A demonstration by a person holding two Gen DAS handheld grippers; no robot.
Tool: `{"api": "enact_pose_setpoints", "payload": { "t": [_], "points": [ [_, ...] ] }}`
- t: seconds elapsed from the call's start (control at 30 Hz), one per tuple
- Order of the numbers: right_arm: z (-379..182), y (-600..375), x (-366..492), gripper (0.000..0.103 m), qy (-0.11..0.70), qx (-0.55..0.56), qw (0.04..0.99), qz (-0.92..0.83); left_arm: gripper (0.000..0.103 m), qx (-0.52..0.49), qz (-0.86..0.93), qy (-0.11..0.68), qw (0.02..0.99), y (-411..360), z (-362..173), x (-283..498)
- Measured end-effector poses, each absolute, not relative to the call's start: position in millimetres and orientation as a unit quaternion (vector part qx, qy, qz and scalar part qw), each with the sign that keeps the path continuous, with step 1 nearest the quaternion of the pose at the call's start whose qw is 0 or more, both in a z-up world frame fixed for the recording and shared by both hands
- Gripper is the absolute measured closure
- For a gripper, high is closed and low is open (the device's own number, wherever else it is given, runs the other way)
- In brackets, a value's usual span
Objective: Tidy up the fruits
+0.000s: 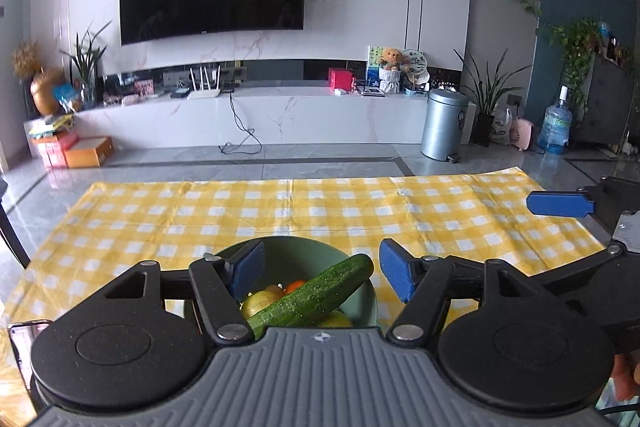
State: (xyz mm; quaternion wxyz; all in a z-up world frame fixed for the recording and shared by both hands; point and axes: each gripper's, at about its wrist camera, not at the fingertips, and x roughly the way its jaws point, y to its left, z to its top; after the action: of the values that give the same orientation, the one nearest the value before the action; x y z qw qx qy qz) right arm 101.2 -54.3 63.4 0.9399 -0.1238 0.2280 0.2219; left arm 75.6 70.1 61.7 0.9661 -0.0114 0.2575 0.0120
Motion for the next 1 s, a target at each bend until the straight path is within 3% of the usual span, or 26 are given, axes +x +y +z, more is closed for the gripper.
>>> {"api": "enact_pose_setpoints", "payload": {
  "t": [0.13, 0.27, 0.5, 1.0],
  "points": [
    [59.2, -66.8, 82.7, 0.004, 0.231, -0.101, 0.944, 0.211, 0.025, -0.001, 0.016, 0.252, 0.967, 64.2, 59.8, 62.7],
    [52.2, -77.2, 66.6, 0.004, 0.232, -0.089, 0.948, 0.197, 0.018, 0.002, 0.017, 0.259, 0.966, 65.0, 56.0, 51.9],
    [39.8, -89.9, 49.7, 0.004, 0.228, -0.059, 0.955, 0.183, 0.017, 0.051, 0.027, 0.292, 0.955, 57.2, 40.3, 43.0],
    [6.8, -88.4, 54.6, 0.004, 0.269, -0.044, 0.941, 0.200, 0.017, 0.059, 0.043, 0.340, 0.938, 56.9, 6.0, 44.3]
  ]
}}
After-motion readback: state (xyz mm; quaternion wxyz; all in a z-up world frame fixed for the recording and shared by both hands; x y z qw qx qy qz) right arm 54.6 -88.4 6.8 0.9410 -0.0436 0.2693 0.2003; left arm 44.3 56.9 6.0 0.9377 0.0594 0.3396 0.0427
